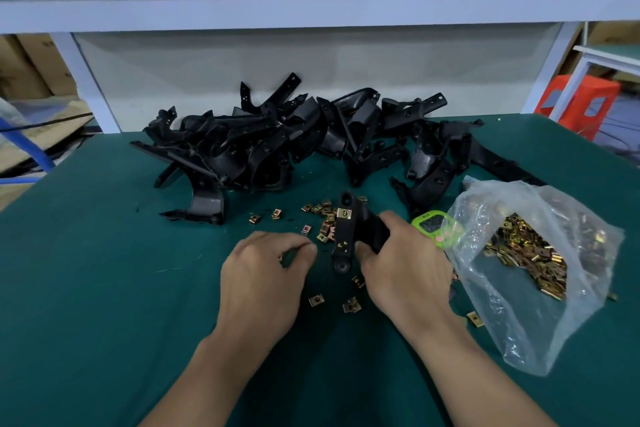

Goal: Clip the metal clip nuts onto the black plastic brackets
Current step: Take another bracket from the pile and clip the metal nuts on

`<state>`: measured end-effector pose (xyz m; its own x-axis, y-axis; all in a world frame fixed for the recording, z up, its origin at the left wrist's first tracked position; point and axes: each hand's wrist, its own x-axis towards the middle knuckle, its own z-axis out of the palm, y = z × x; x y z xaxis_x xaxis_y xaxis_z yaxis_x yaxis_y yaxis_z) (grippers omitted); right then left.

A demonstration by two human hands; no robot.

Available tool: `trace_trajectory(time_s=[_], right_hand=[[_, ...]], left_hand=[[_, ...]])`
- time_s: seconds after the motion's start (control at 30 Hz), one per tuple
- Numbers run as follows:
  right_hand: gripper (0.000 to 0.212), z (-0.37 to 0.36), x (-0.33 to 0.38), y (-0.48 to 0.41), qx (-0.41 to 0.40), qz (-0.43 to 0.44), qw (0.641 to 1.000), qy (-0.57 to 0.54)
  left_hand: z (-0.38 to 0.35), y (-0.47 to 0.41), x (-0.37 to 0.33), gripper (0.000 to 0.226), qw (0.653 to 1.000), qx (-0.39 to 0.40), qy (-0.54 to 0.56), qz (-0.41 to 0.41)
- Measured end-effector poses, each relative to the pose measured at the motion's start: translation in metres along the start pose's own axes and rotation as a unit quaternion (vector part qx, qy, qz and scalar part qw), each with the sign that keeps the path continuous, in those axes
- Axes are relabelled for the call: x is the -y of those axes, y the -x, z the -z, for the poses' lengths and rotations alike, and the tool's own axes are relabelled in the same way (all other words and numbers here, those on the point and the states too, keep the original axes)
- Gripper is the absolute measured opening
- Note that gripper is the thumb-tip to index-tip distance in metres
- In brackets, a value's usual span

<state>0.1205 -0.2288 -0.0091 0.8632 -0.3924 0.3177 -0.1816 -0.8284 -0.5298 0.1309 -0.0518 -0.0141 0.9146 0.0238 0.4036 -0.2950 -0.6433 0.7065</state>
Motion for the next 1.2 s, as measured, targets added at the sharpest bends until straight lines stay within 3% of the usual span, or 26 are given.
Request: trace_trajectory(time_s=[0.1,0.27,0.43,0.57,0.73,0.93,1.07,1.2], right_hand=[[0.029,0.0,0.001,0.001,-0.001,0.006,1.0,0.006],[0.03,-0.002,0.002,0.001,0.009,0.009,1.0,0.009],[0.032,-0.003,0.002,0.001,0.022,0.015,1.0,0.015],[0.029,-0.002,0.002,0.001,0.026,0.02,0.999,0.013],[0.03,-0.003,0.003,0.001,0.028,0.021,0.999,0.025],[0.026,-0.005,0.001,0.0,0.027,0.027,0.999,0.022],[0.033,-0.004,0.001,-0.001,0.029,0.022,0.999,0.008],[0.029,-0.003,0.002,0.0,0.032,0.032,0.999,0.008]], left_hand=[[0.0,-0.001,0.0,0.02,0.994,0.047,0.088,0.053],[-0.006,0.004,-0.007,0.029,0.99,0.084,0.098,0.049],[-0.011,0.005,-0.008,0.03,0.997,0.051,0.066,-0.003],[-0.008,0.002,-0.006,0.02,0.997,0.001,0.071,0.005],[-0.008,0.003,-0.001,0.021,0.998,0.025,-0.001,-0.049],[-0.007,0.002,-0.008,0.015,0.998,0.025,0.054,0.014],[0.0,-0.001,-0.011,0.037,0.986,0.067,0.132,0.079],[0.001,-0.004,-0.006,0.004,0.966,0.085,0.217,0.112]])
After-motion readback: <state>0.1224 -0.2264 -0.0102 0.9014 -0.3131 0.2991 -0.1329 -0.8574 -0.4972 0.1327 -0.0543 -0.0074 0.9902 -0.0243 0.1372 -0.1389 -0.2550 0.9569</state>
